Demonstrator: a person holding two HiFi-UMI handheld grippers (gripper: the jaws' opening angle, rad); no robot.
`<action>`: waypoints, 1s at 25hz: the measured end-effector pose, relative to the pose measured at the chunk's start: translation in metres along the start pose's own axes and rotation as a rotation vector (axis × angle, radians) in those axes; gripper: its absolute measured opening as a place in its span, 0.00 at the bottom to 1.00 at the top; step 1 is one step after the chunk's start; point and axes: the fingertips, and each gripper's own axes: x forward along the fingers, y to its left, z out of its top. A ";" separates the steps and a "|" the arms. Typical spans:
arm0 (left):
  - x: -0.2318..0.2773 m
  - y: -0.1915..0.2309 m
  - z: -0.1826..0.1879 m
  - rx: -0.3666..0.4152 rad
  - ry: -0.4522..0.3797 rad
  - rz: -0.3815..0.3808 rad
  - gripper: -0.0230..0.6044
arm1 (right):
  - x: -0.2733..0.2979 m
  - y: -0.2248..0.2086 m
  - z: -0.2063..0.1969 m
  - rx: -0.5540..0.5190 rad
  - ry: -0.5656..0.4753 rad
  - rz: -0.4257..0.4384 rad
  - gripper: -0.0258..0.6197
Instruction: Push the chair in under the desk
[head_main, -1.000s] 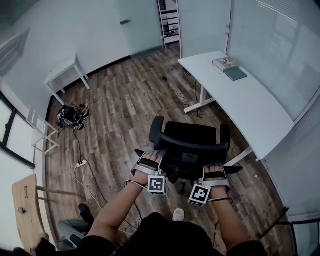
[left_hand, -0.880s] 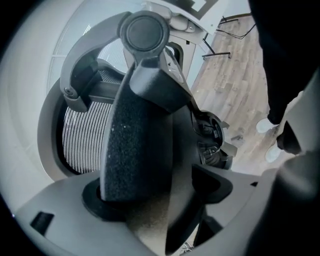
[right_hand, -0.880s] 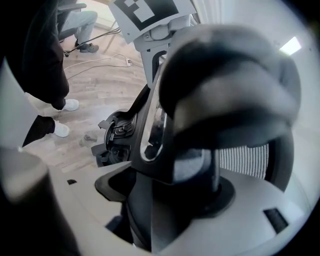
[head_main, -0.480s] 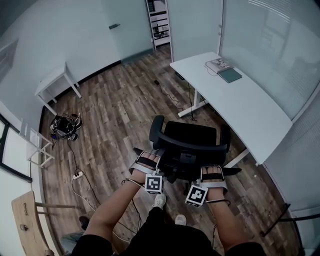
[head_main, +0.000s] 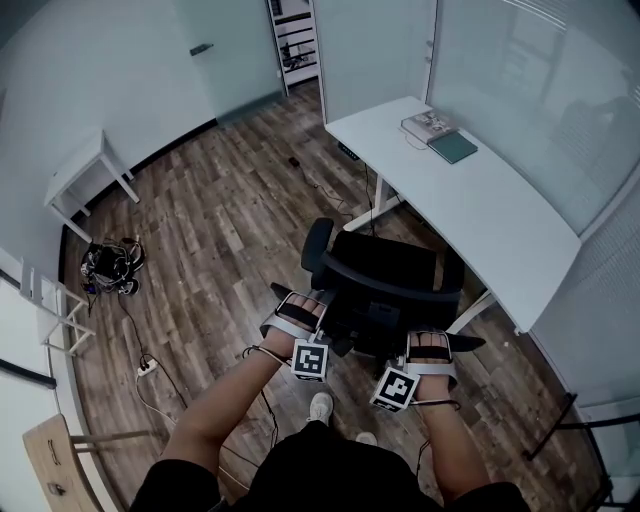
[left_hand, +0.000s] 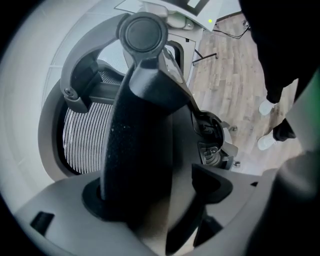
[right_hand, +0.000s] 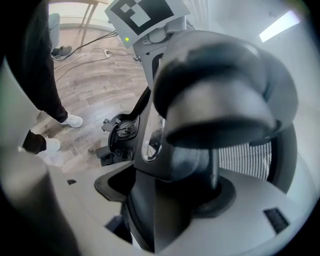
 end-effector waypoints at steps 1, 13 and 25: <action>0.004 0.003 -0.003 0.001 -0.013 -0.001 0.67 | 0.004 -0.002 0.002 0.008 0.010 0.002 0.57; 0.051 0.032 -0.029 0.053 -0.108 0.020 0.67 | 0.042 -0.025 0.013 0.080 0.112 0.007 0.57; 0.098 0.063 -0.046 0.099 -0.173 0.007 0.67 | 0.083 -0.052 0.015 0.130 0.182 0.009 0.60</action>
